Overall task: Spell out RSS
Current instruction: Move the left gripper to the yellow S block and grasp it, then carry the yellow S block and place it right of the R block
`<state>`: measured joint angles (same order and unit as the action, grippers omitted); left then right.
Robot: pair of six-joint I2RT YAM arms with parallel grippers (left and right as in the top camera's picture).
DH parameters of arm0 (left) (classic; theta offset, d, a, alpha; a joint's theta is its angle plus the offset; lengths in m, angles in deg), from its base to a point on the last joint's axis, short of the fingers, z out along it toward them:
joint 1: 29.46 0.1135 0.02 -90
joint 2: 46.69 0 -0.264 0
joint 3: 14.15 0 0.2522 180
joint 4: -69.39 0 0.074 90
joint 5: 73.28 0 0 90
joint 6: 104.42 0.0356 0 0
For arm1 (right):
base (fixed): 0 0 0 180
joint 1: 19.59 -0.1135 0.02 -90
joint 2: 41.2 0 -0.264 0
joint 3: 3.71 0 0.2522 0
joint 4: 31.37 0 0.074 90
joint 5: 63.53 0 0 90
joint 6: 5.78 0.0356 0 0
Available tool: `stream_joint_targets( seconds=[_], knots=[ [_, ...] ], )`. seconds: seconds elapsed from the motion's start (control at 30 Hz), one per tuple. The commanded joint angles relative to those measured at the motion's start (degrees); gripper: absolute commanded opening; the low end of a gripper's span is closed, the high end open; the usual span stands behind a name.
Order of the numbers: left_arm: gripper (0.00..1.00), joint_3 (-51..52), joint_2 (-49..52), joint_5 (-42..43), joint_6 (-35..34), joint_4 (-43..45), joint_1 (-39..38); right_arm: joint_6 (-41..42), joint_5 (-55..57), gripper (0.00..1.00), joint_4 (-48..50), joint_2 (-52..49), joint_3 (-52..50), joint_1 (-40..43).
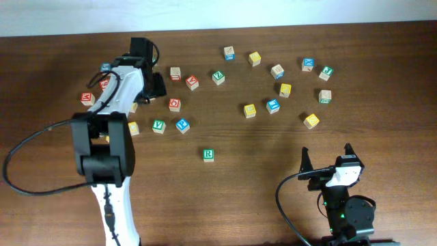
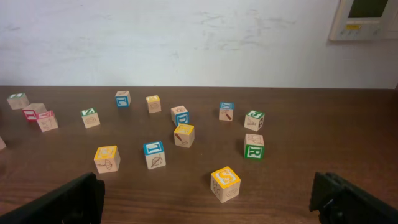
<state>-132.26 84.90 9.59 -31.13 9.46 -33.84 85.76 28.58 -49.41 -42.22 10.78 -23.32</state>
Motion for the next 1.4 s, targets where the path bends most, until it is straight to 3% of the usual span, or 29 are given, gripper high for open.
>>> stream_joint_targets(
  seconds=[0.0, 0.13, 0.3, 0.43, 0.67, 0.8, 0.87, 0.9, 1.1, 1.37],
  knots=[
    [0.66, -0.57, 0.63, -0.63, -0.42, 2.32, 0.42, 0.42, -0.11, 0.98, -0.26, 0.28, -0.42, 0.37],
    [0.49, -0.57, 0.74, -0.66, -0.42, 2.49, 0.42, 0.42, -0.11, 0.98, -0.26, 0.28, -0.42, 0.37],
    [0.5, -0.57, 2.89, -0.66, -0.42, 1.22, 0.42, 0.42, -0.11, 0.98, -0.26, 0.28, -0.42, 0.37],
    [0.37, -0.59, 2.86, -0.66, -0.42, 1.7, 0.42, 0.42, -0.11, 0.98, -0.24, 0.28, -0.42, 0.37],
    [0.3, -5.57, 2.73, -0.63, -0.42, -2.38, 0.42, 0.42, -0.11, 0.98, -0.26, 0.28, -0.42, 0.37],
    [0.31, -5.7, 2.73, -0.61, -0.42, -3.02, 0.42, 0.42, -0.11, 0.98, -0.26, 0.28, -0.42, 0.37],
    [0.48, -5.57, 2.75, -0.61, -0.42, -3.15, 0.42, 0.42, -0.11, 0.98, -0.26, 0.28, -0.42, 0.37],
    [0.49, -5.35, 2.78, -0.63, -0.39, -3.37, 0.42, 0.42, -0.11, 0.98, -0.26, 0.28, -0.42, 0.37],
    [0.33, -5.18, 2.82, -0.61, -0.39, -4.04, 0.42, 0.42, -0.11, 0.98, -0.26, 0.28, -0.42, 0.37],
    [0.26, -5.22, 2.8, 2.4, -0.39, -4.94, 0.42, 0.42, -0.11, 0.98, -0.26, 0.28, -0.42, 0.37]
  ],
)
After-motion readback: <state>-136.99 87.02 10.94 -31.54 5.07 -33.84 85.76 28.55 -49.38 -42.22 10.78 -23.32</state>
